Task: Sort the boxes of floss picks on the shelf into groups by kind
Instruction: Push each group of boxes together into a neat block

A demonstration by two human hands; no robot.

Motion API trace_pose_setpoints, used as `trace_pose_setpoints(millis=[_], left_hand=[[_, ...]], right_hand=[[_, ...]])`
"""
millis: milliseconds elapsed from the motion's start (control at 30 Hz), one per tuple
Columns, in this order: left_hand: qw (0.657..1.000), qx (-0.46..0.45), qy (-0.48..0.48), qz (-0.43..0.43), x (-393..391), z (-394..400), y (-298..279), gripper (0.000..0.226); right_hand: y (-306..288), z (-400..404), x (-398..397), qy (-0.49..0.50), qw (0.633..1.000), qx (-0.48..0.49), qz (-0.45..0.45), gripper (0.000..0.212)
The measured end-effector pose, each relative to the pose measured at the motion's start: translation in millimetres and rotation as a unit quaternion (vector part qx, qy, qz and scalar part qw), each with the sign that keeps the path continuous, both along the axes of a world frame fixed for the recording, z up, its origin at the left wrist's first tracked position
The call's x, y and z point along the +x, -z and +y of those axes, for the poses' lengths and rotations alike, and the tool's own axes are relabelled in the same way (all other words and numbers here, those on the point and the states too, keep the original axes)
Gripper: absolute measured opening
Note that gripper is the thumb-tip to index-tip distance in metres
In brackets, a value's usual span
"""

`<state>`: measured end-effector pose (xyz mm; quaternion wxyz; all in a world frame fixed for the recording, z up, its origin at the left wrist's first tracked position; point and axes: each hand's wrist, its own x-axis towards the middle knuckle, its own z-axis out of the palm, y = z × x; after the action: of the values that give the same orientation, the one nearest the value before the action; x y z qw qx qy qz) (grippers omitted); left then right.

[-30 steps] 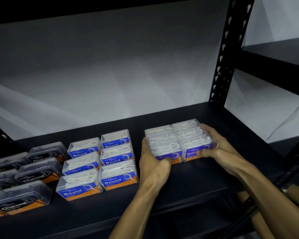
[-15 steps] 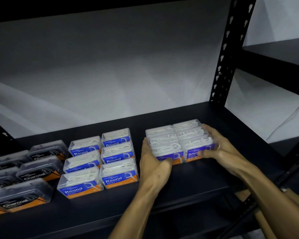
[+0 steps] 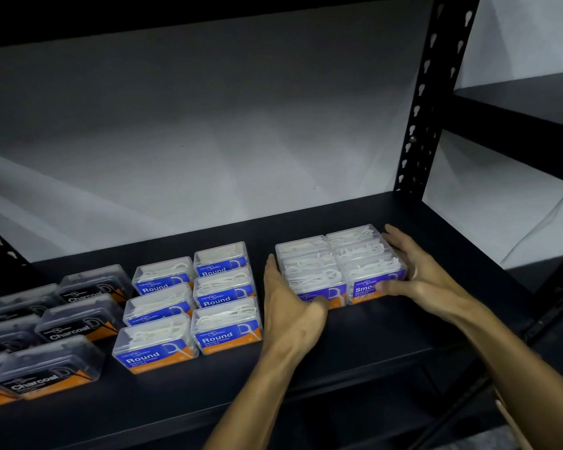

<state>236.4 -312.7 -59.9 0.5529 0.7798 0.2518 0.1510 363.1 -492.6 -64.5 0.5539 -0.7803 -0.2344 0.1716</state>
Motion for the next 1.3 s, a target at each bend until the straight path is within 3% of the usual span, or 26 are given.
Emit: trace_pose_setpoints(millis=[200, 333, 467, 567, 667, 800, 967, 1300], left_hand=[[0.997, 0.052, -0.01, -0.062, -8, 4, -23, 0.099], [0.978, 0.182, -0.03, -0.098, -11, 25, -49, 0.061], [0.951, 0.307, -0.012, -0.033, -18, 82, -71, 0.04], [0.928, 0.364, 0.054, 0.064, -26, 136, -81, 0.041], [0.883, 0.423, 0.106, 0.172, -33, 186, -88, 0.047], [0.848, 0.414, 0.181, 0.277, -42, 223, -88, 0.053], [0.831, 0.41, 0.245, 0.287, -48, 239, -86, 0.052], [0.855, 0.376, 0.271, 0.231, -45, 250, -74, 0.036]], right_hand=[[-30, 8, -10, 0.021, 0.994, 0.011, -0.104, 0.091], [-52, 47, -26, 0.043, 0.964, -0.017, -0.261, 0.065], [-59, 98, -35, 0.011, 0.943, -0.049, -0.329, 0.041], [-60, 136, -35, -0.051, 0.937, -0.087, -0.333, 0.035], [-61, 170, -33, -0.108, 0.927, -0.155, -0.324, 0.036], [-67, 205, -32, -0.173, 0.913, -0.243, -0.278, 0.042], [-69, 226, -33, -0.212, 0.908, -0.286, -0.218, 0.047], [-66, 228, -42, -0.203, 0.918, -0.285, -0.189, 0.042]])
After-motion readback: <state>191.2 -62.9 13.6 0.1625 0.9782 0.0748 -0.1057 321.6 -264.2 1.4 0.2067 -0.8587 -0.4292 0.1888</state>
